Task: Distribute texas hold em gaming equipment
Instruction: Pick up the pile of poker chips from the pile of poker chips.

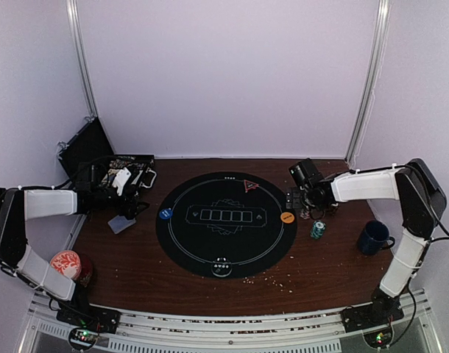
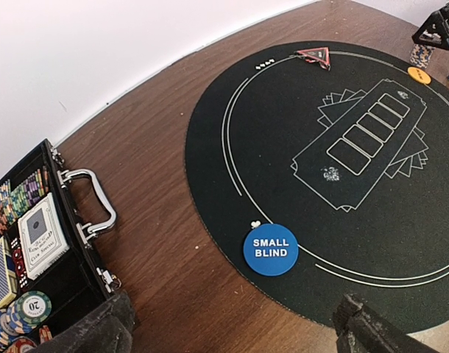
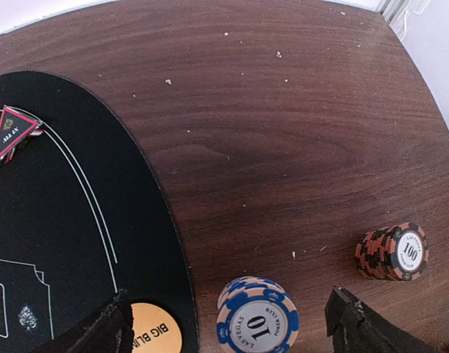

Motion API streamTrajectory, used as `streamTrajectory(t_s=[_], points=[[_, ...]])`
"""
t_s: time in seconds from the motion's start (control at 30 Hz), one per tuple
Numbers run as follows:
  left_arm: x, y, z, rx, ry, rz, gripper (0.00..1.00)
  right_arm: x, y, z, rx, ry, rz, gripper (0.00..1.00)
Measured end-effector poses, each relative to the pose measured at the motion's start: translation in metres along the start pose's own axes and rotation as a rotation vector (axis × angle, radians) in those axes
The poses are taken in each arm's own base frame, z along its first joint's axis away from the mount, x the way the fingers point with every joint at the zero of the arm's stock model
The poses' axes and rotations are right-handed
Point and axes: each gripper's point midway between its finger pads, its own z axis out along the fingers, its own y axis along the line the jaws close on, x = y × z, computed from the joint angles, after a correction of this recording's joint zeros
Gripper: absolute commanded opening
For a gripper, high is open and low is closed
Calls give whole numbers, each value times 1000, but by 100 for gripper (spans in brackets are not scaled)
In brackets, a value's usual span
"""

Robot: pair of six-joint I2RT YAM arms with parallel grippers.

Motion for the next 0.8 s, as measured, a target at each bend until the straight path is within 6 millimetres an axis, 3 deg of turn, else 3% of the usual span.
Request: streamTrajectory(t_s=[0.17,0.5,0.8], points=[[1,0,1,3,2,-4,98,10,-2,11,29,25,-11,90],[1,-1,1,5,3,-5,98,11,-9,14,44,23,11,83],[1,-1,1,8,1,-6,98,15,-12,17,38,36,21,70]])
